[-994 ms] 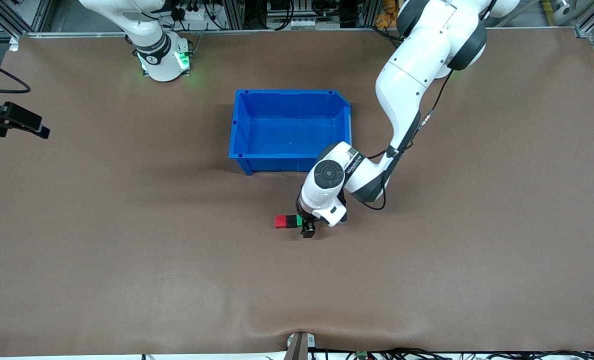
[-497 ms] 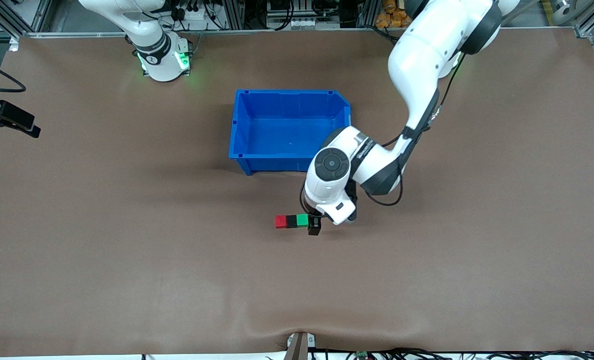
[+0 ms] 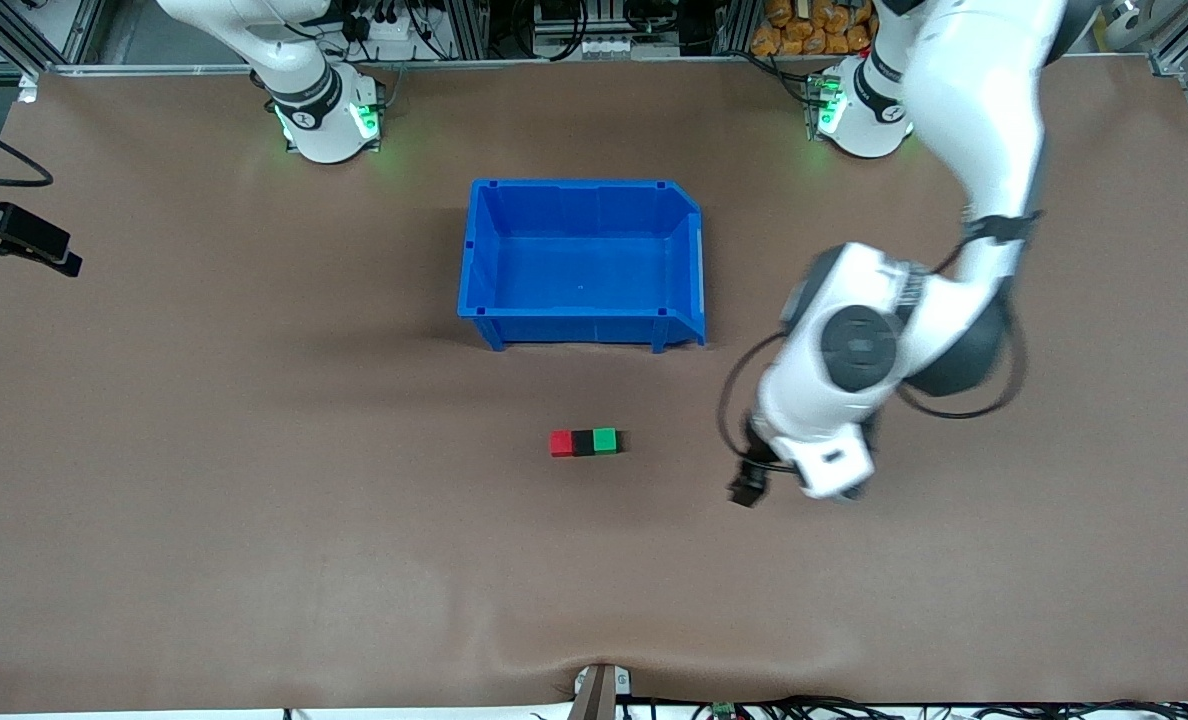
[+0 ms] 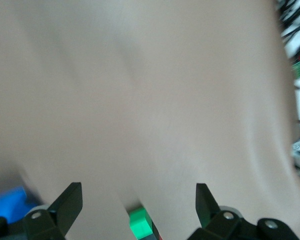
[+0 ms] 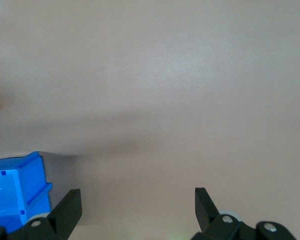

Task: Attach green and red cubes to black cube
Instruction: 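Open the left gripper and lift it away from the cubes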

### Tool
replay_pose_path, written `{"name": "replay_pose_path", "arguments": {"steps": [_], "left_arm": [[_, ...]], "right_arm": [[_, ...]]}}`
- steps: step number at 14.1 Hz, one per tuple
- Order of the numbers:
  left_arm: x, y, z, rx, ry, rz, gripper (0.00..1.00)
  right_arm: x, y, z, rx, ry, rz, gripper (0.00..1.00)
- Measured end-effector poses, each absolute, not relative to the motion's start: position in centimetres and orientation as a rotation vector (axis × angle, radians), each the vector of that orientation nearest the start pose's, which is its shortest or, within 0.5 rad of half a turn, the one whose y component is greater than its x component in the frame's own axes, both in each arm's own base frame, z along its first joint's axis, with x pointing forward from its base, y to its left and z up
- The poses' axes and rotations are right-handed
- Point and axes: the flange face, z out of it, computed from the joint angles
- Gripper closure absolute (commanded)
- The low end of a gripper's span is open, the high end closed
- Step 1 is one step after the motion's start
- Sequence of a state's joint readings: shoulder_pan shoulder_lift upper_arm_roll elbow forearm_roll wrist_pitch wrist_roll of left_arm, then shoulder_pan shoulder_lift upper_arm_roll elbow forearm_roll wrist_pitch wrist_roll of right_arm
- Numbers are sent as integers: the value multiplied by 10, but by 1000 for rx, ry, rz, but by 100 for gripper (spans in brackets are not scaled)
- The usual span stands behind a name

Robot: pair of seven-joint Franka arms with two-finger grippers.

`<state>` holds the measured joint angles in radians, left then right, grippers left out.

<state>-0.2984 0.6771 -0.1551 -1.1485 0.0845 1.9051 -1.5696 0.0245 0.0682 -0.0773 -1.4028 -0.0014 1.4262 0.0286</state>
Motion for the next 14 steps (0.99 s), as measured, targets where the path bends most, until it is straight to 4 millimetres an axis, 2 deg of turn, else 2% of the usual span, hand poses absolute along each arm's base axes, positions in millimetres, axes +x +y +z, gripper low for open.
{"name": "replay_pose_path", "arguments": {"steps": [2, 3, 4, 7, 9, 11, 13, 14], "left_arm": [[700, -240, 451, -2803, -1581, -85, 0], [698, -222, 469, -2841, -1484, -85, 0], [693, -210, 487, -2874, -1393, -83, 0], [666, -196, 545, -2933, -1198, -81, 0], [648, -175, 577, -2965, -1073, -65, 0], [633, -128, 603, -3029, -889, -13, 0], [614, -80, 618, -3063, -642, 56, 0], [602, -62, 624, -3075, -514, 79, 0]], "right_arm": [[560, -27, 652, -3144, 127, 71, 0], [560, -27, 652, -3145, 125, 71, 0], [561, -26, 652, -3145, 124, 71, 0], [561, -26, 653, -3145, 122, 67, 0], [561, -26, 653, -3145, 122, 66, 0], [561, -25, 653, -3145, 121, 66, 0], [561, -25, 654, -3145, 120, 65, 0], [561, -25, 654, -3145, 120, 64, 0]]}}
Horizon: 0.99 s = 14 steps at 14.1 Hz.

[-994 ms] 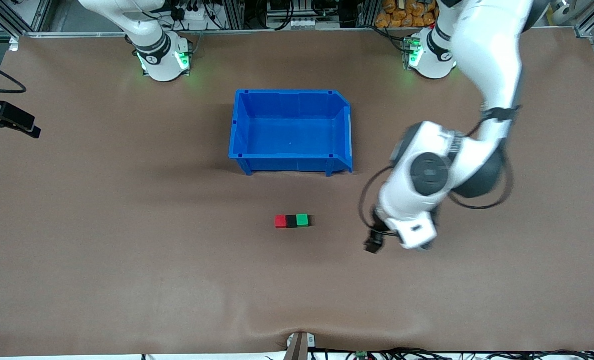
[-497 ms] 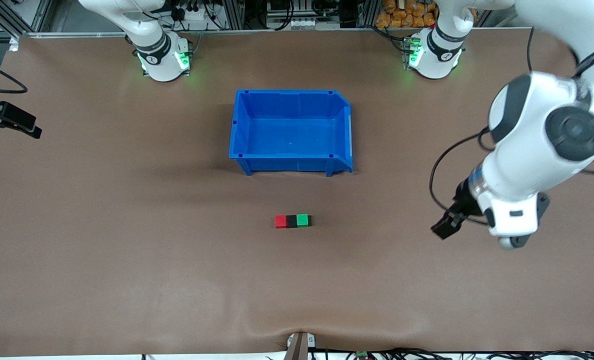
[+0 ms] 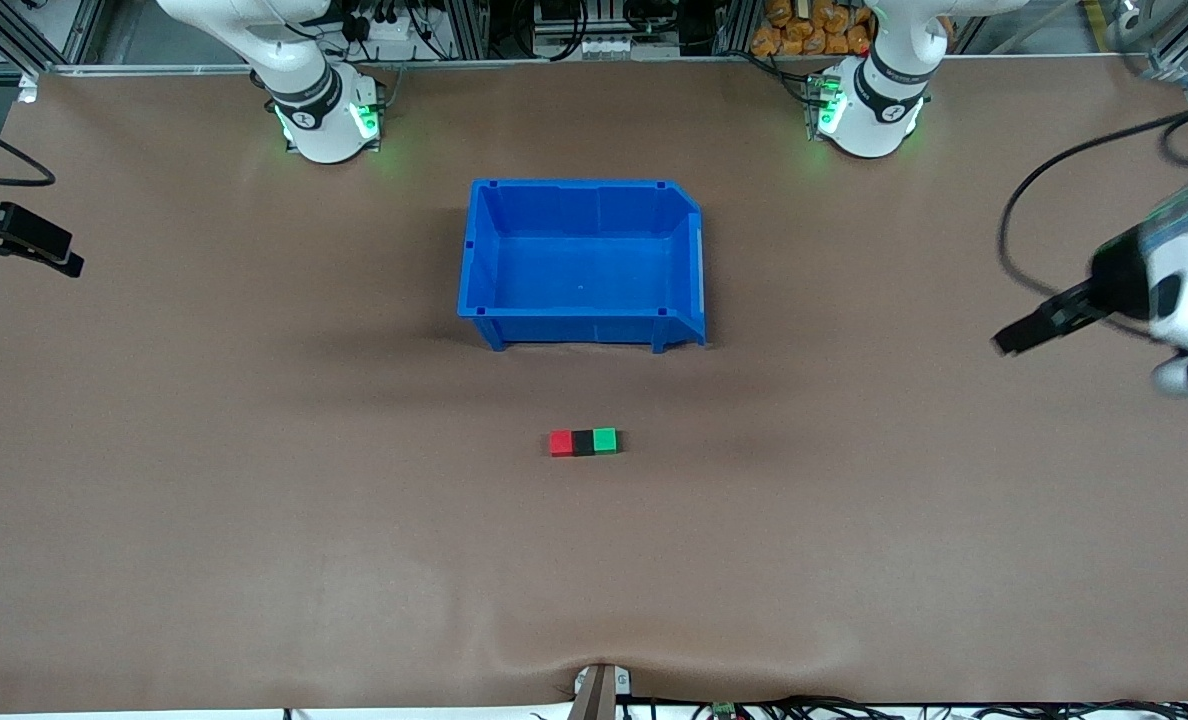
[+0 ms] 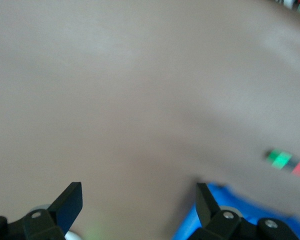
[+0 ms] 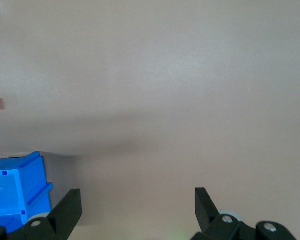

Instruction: Attach green and red cubes to black cube

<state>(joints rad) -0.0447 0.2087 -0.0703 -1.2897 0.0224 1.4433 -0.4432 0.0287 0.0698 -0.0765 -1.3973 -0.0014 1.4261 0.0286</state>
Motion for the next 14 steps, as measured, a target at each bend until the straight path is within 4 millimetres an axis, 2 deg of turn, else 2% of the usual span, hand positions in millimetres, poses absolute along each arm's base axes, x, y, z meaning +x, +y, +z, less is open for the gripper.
{"name": "replay_pose_path", "arguments": {"steps": [1, 3, 6, 9, 14], "left_arm": [[588, -50, 628, -3085, -404, 91, 0], [559, -40, 635, -3098, -246, 103, 0], [534, -47, 643, -3079, 0, 76, 0], [534, -53, 642, -3071, 166, 68, 0], [535, -51, 646, -3071, 185, 65, 0]], "right_arm": [[561, -25, 654, -3145, 120, 64, 0], [561, -25, 654, -3145, 120, 64, 0], [561, -25, 654, -3145, 120, 64, 0], [561, -25, 654, -3145, 120, 64, 0], [561, -25, 653, -3145, 120, 66, 0]]}}
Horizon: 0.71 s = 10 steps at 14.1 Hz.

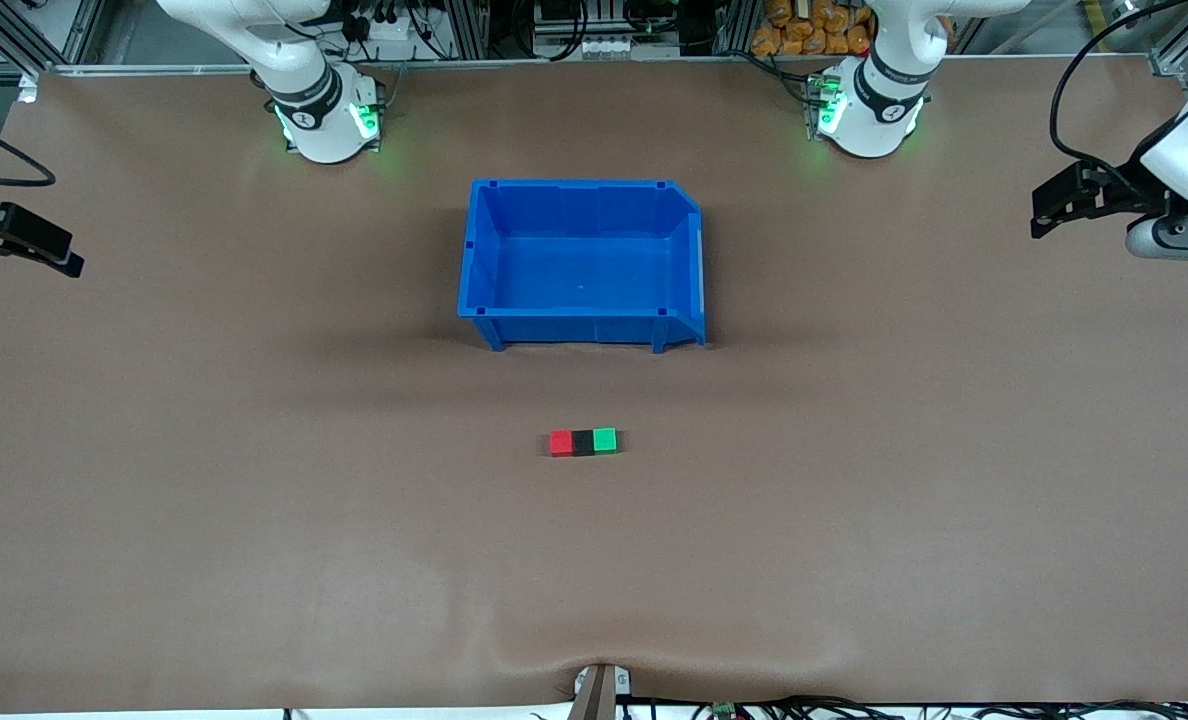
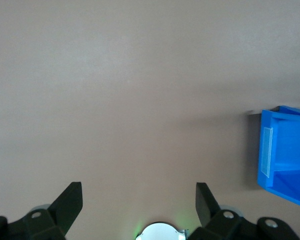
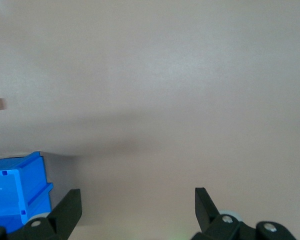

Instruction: Attach green and red cubes to black cube

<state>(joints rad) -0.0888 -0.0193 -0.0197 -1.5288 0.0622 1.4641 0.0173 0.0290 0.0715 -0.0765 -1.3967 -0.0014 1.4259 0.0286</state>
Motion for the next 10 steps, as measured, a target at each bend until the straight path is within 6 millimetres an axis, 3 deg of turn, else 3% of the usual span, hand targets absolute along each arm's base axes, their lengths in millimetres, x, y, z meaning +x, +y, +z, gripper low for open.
{"name": "replay_pose_path", "arguments": {"steps": [10], "left_arm": [[534, -50, 648, -3070, 181, 83, 0]], "right_arm": [[562, -25, 652, -3145, 120, 69, 0]]}}
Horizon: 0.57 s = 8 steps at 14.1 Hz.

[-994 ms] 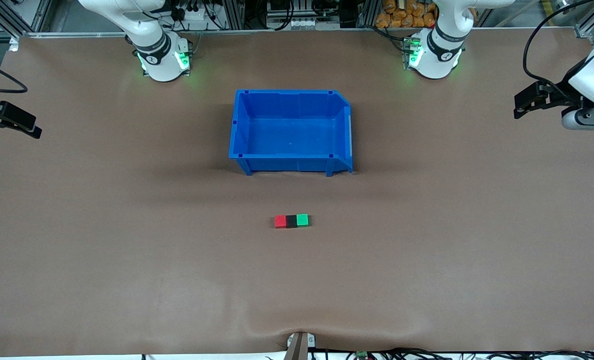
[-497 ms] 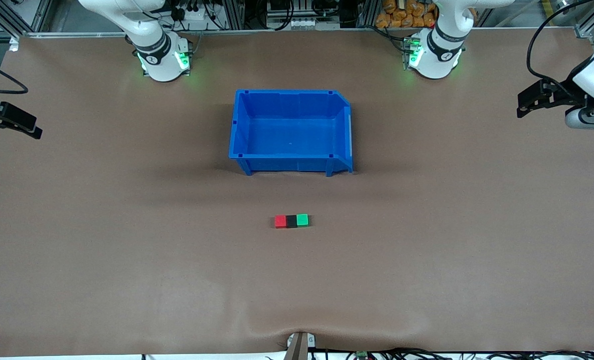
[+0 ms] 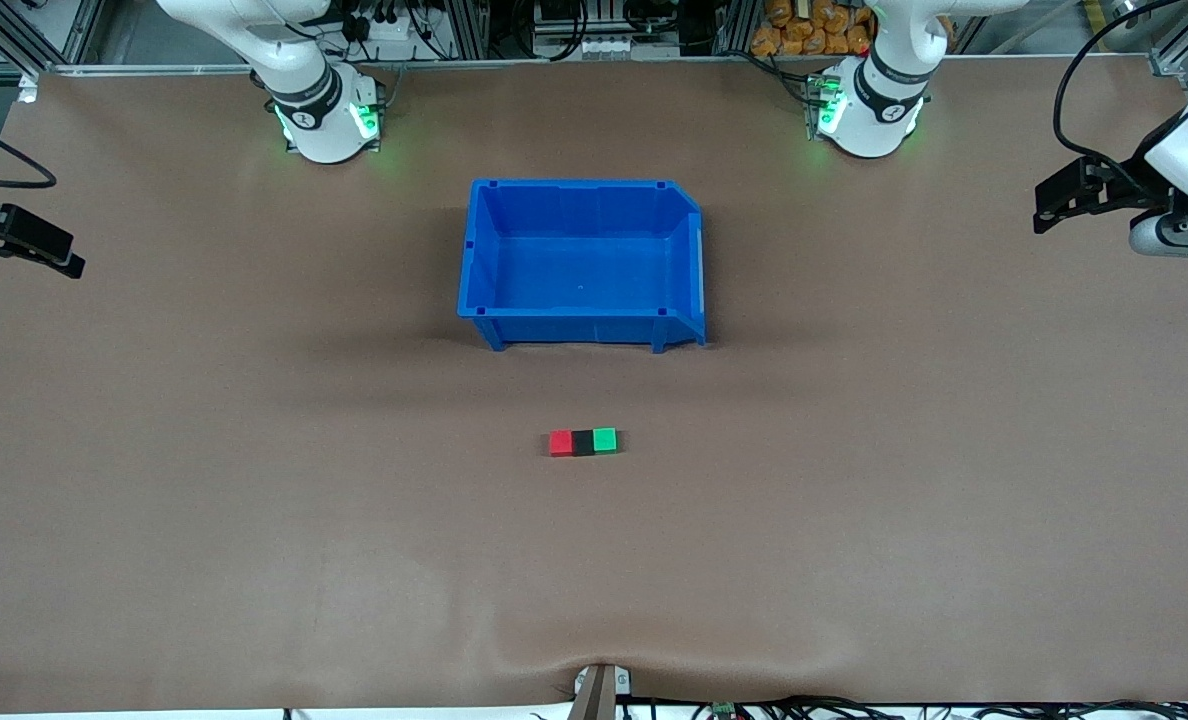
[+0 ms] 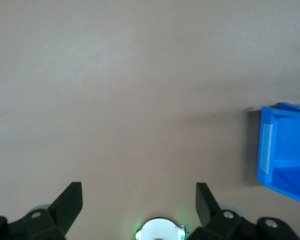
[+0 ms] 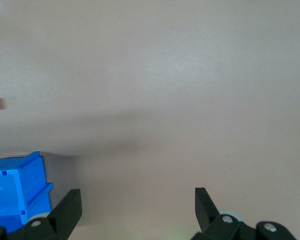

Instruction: Attach green and red cubes to black cube

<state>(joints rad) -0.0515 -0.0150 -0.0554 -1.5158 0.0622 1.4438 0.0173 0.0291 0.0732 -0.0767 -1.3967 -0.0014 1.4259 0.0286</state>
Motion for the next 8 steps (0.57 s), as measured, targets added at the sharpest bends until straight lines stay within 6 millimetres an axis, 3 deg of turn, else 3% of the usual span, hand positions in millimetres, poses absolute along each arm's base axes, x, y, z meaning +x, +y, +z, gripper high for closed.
{"name": "replay_pose_path", "arguments": {"steps": [8], "left_arm": [[532, -47, 645, -3069, 164, 123, 0]], "right_arm": [[562, -25, 652, -3145, 120, 69, 0]]}}
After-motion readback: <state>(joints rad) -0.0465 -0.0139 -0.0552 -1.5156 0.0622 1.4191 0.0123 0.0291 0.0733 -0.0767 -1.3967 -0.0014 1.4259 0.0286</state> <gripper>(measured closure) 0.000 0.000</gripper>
